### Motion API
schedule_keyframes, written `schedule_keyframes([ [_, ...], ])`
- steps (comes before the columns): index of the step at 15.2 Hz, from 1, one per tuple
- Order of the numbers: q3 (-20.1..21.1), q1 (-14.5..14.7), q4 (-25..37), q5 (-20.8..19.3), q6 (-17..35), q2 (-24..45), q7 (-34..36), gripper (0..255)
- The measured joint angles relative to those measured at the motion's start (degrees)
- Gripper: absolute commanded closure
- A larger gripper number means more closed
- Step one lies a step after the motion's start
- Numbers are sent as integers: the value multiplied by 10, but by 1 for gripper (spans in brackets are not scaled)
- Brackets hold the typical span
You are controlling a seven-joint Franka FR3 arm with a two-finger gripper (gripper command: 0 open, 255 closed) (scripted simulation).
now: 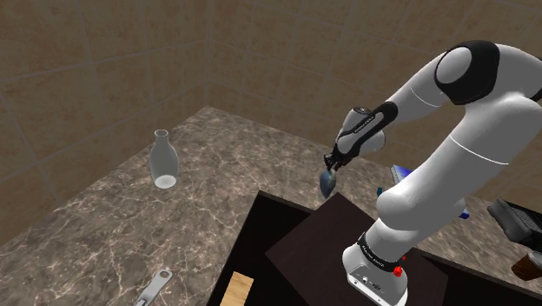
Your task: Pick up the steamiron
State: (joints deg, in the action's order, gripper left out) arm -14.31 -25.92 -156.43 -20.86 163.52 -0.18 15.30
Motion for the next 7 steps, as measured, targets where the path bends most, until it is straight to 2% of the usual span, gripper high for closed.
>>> schedule_keyframes([
  [7,2,3,1,15,-66,-65,-18,255],
])
